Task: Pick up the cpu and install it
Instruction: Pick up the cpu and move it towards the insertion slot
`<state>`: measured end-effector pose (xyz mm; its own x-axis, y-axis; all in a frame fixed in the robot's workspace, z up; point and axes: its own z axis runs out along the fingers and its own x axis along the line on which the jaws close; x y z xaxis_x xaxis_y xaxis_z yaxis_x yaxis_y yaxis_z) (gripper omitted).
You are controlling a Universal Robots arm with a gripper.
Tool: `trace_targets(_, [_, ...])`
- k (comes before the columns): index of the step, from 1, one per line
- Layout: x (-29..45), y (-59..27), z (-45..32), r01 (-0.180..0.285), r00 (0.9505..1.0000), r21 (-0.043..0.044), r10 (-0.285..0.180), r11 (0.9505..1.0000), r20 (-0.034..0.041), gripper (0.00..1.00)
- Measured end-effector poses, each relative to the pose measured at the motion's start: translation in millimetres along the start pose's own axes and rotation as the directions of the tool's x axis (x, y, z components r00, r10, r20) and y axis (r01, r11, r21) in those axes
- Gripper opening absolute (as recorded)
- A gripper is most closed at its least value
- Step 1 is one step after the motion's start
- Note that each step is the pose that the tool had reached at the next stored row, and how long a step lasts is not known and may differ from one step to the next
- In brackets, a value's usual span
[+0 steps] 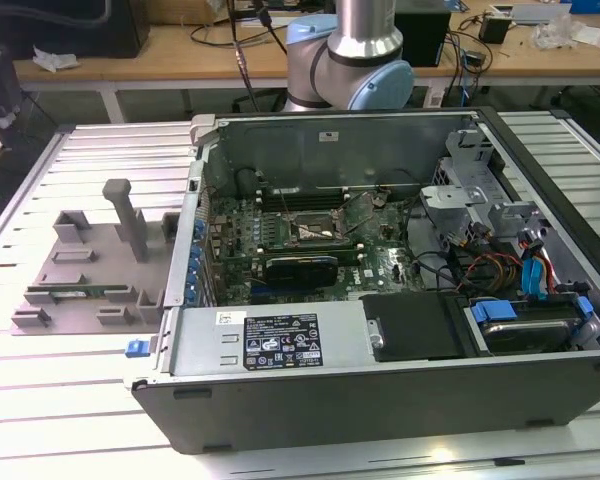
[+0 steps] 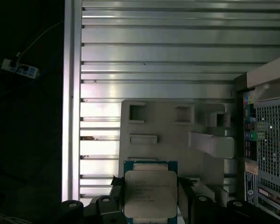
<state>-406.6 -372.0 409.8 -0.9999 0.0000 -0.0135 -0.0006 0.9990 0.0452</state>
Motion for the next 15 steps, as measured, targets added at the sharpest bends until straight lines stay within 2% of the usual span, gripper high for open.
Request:
trace_targets(1, [-0.1, 0.5, -10.8, 0.000, 1.0000, -0.0001, 0.000, 1.0000, 0.0003, 0.55])
trace_targets(5, [-4.6, 0.6, -11.1, 0.000, 1.0000, 0.0001, 0.000, 1.0000, 0.0000, 0.55])
trace_targets(7, [-10.9, 0.6, -11.0, 0.000, 1.0000, 0.0000, 0.000, 1.0000, 0.0000, 0.55])
trace_targets(10, [-21.8, 0.5, -10.9, 0.000, 1.0000, 0.0000, 0.000, 1.0000, 0.0000, 0.55])
trace_targets(12, [-34.6, 0.5, -10.8, 0.000, 1.0000, 0.0001, 0.000, 1.0000, 0.0000, 0.55])
trace_targets(15, [-47.9, 0.5, -10.6, 0.000, 1.0000, 0.0000, 0.000, 1.0000, 0.0000, 0.55])
